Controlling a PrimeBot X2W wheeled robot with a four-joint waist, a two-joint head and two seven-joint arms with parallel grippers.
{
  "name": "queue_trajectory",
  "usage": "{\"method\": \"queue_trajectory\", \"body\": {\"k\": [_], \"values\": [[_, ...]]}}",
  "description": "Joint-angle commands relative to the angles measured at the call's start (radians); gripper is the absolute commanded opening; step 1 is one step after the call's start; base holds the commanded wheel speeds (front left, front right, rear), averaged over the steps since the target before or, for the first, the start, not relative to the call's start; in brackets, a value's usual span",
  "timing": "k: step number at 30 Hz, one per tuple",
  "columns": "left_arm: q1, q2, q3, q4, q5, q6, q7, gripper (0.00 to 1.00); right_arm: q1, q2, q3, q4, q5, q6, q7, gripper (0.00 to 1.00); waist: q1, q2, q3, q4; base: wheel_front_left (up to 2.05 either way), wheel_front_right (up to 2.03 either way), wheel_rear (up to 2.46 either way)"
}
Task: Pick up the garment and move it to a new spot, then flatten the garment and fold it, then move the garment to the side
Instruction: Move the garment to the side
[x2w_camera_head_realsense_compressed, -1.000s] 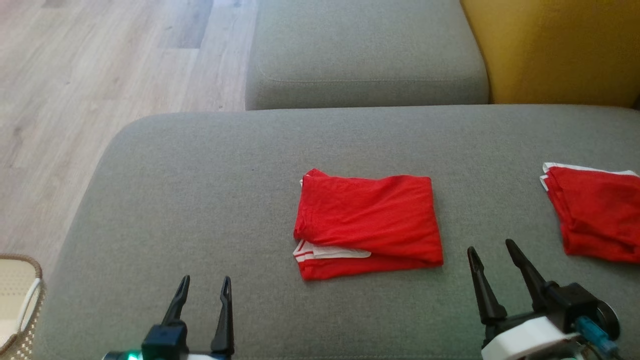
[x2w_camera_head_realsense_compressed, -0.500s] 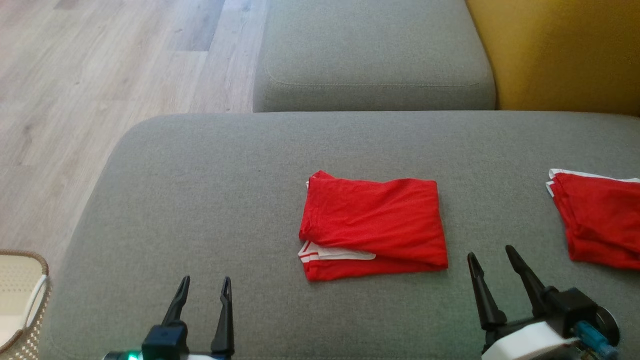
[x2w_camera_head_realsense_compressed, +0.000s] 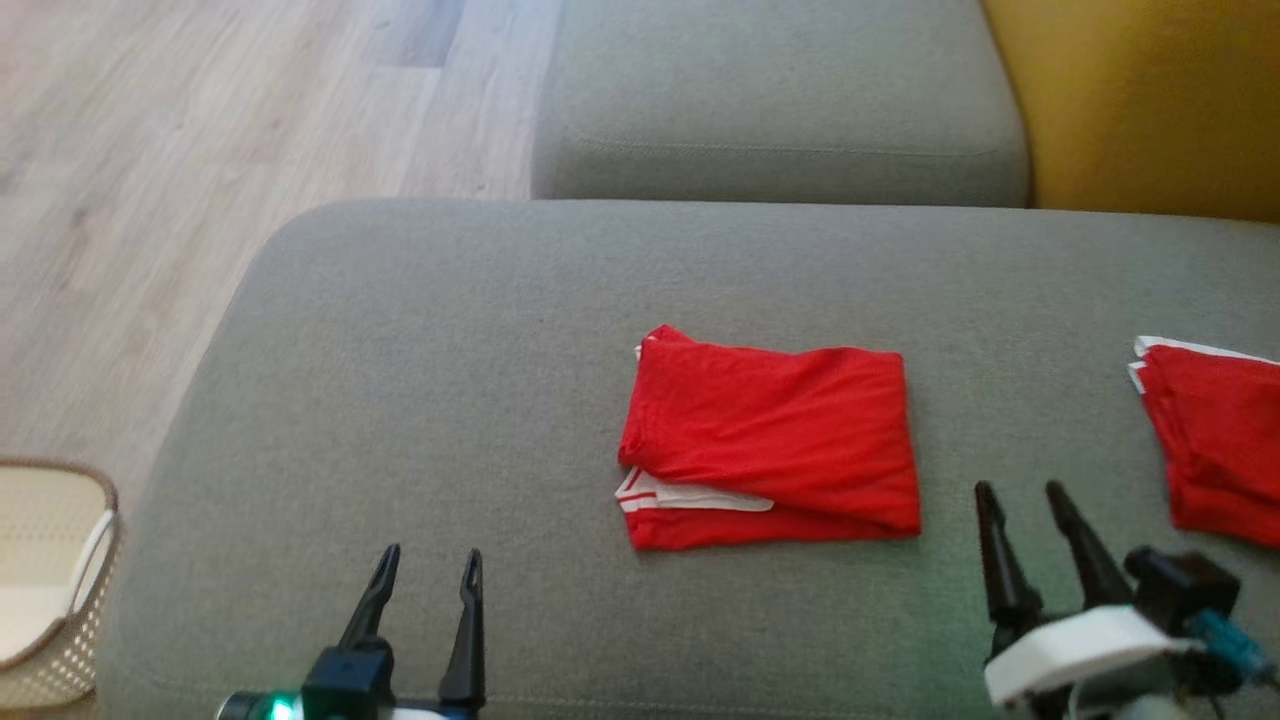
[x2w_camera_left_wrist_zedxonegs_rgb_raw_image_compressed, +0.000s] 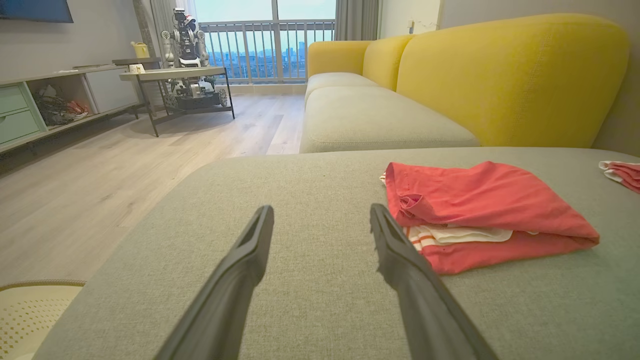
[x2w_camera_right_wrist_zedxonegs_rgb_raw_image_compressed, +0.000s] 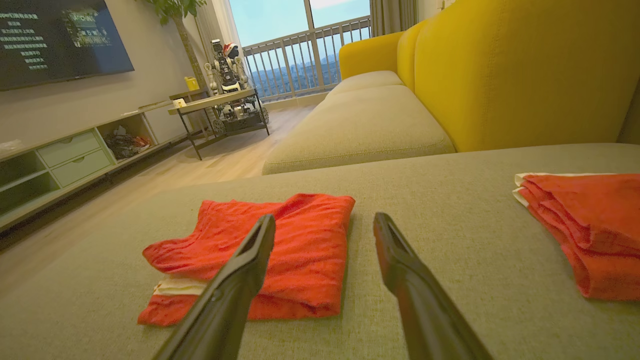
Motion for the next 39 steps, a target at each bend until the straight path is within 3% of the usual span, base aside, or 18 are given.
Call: {"method": "queue_trajectory", "body": {"k": [1, 6, 13, 18, 29, 30, 31, 32, 39], "values": [[-0.063, -0.011, 0.020, -0.044, 0.010, -0.001, -0.012, 1.00, -0.079, -0.010, 0.011, -0.008, 0.007, 0.000, -0.010, 1.00, 0.0000, 0.0001, 0.012, 0.014, 0.00, 0.00, 0.00], [-0.083, -0.011, -0.009, -0.056, 0.022, -0.003, -0.012, 1.00, -0.182, -0.010, 0.003, 0.164, 0.054, 0.000, -0.010, 1.00, 0.0000, 0.0001, 0.041, 0.037, 0.00, 0.00, 0.00], [-0.115, -0.012, -0.041, -0.060, 0.033, -0.013, -0.012, 1.00, -0.414, -0.014, -0.005, 0.544, 0.176, 0.000, 0.052, 1.00, 0.0000, 0.0001, 0.092, 0.070, 0.00, 0.00, 0.00], [-0.145, -0.012, -0.062, -0.071, 0.037, -0.018, -0.012, 1.00, -0.548, -0.056, -0.022, 0.728, 0.228, 0.000, 0.090, 1.00, 0.0000, 0.0001, 0.135, 0.098, 0.00, 0.00, 0.00], [-0.191, -0.012, -0.081, -0.081, 0.025, -0.003, -0.012, 1.00, -0.697, -0.079, 0.071, 0.878, 0.251, 0.000, 0.155, 1.00, 0.0000, 0.0001, 0.223, 0.109, 0.00, 0.00, 0.00], [-0.194, -0.012, -0.083, -0.080, 0.024, -0.002, -0.012, 1.00, -0.699, -0.079, 0.083, 0.887, 0.253, 0.000, 0.160, 0.81, 0.0000, 0.0001, 0.225, 0.107, 0.00, 0.00, 0.00], [-0.198, -0.012, -0.084, -0.078, 0.023, -0.001, -0.012, 1.00, -0.701, -0.079, 0.093, 0.897, 0.254, 0.000, 0.164, 0.37, 0.0000, 0.0001, 0.225, 0.104, 0.00, 0.00, 0.00], [-0.201, -0.013, -0.085, -0.076, 0.022, 0.000, -0.012, 1.00, -0.701, -0.080, 0.102, 0.908, 0.255, 0.000, 0.166, 0.00, 0.0000, 0.0001, 0.223, 0.101, 0.00, 0.00, 0.00], [-0.188, -0.012, -0.075, -0.079, 0.016, 0.013, -0.012, 1.00, -0.716, -0.112, 0.150, 0.945, 0.232, 0.000, 0.098, 0.00, 0.0000, 0.0001, 0.197, 0.019, 0.00, 0.00, 0.00]]}}
